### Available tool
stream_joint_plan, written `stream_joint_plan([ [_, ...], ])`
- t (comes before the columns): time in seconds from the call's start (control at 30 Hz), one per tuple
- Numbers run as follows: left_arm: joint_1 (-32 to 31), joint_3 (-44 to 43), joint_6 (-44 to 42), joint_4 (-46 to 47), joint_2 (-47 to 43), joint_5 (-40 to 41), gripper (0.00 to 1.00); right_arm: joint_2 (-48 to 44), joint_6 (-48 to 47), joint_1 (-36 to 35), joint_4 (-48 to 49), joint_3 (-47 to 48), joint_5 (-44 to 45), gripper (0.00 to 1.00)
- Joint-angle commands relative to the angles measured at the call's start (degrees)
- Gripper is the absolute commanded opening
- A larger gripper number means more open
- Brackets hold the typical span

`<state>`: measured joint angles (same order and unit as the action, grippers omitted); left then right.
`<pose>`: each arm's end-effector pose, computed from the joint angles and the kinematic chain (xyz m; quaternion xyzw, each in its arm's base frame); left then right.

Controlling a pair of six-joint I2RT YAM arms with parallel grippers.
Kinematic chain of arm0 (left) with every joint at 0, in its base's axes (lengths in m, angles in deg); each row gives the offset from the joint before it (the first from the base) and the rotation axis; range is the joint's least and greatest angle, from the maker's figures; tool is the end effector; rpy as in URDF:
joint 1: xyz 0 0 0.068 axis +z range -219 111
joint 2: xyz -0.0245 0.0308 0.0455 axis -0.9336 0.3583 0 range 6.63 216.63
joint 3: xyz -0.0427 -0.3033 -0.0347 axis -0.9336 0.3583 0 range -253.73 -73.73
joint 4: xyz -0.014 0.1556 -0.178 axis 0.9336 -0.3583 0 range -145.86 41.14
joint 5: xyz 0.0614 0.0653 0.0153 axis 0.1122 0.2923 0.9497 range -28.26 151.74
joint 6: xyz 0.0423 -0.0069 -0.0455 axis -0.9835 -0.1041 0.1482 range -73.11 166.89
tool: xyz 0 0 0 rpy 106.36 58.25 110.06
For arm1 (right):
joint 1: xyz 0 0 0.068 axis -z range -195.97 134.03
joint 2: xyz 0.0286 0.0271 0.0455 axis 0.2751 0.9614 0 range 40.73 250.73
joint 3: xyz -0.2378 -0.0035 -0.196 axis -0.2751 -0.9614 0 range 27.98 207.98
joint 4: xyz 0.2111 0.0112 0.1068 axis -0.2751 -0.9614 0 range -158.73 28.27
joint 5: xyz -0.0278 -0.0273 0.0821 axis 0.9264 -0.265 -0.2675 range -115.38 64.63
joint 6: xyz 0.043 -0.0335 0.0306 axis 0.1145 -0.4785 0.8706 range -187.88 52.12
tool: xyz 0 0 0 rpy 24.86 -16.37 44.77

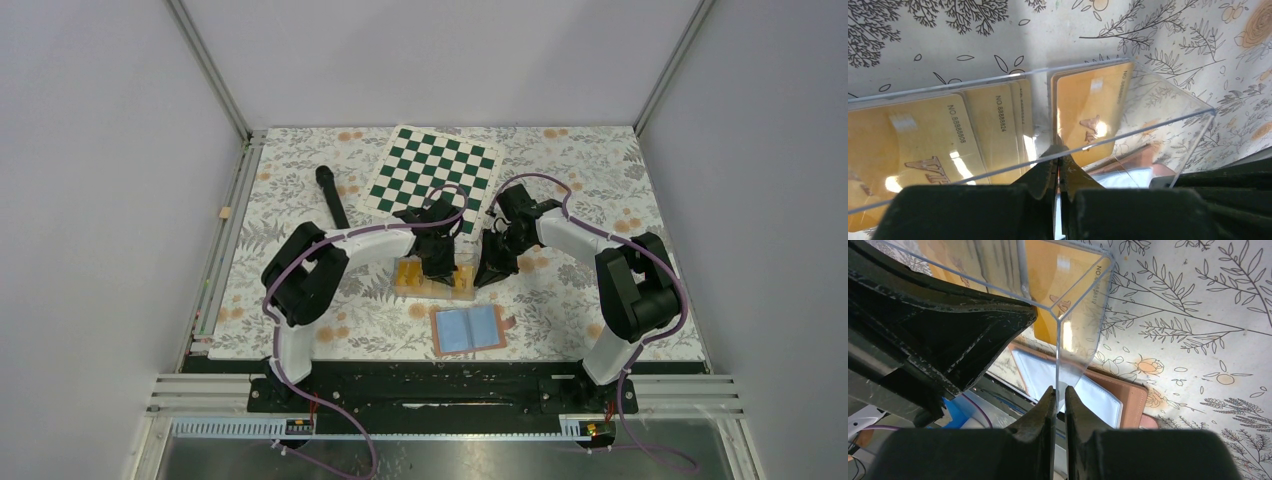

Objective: Put the credit cards into the card holder
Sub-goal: Pick up the credit card from the storage box.

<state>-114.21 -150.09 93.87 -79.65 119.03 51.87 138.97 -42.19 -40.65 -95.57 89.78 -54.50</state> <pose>0.2718 -0.2854 0.2000 0.0022 0.9762 -0.2026 0.0779 0.2752 0.1521 0.2206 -0.0346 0.9539 0.2947 0.0446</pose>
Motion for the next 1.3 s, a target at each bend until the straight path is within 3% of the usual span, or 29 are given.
stream_joint_plan([
  [0.0, -0.8, -3.0, 0.4, 4.1, -4.0, -3.0, 0.0, 0.7, -1.2, -0.5, -1.1, 0.9, -0.5, 0.04],
  [0.57, -2.0, -1.8, -0.3, 6.9, -5.5, -4.7, 0.0, 0.7, -1.3, -0.5, -1.2, 1.0, -0.6, 0.04],
  [0.8, -2.2, -1.4, -0.2, 7.2, -2.9, -5.6, 0.12, 0.6, -1.3, -0.5, -1.2, 1.0, -0.7, 0.04],
  [1.2, -2.2, -2.9, -1.1, 3.7, -0.8, -3.9, 0.1, 0.2, -1.6, -0.5, -1.7, 1.3, -0.3, 0.05],
  [1.27, -2.2, -3.3, -1.3, 3.0, -0.6, -3.6, 0.05, 0.1, -1.6, -0.5, -1.8, 1.4, -0.3, 0.06],
])
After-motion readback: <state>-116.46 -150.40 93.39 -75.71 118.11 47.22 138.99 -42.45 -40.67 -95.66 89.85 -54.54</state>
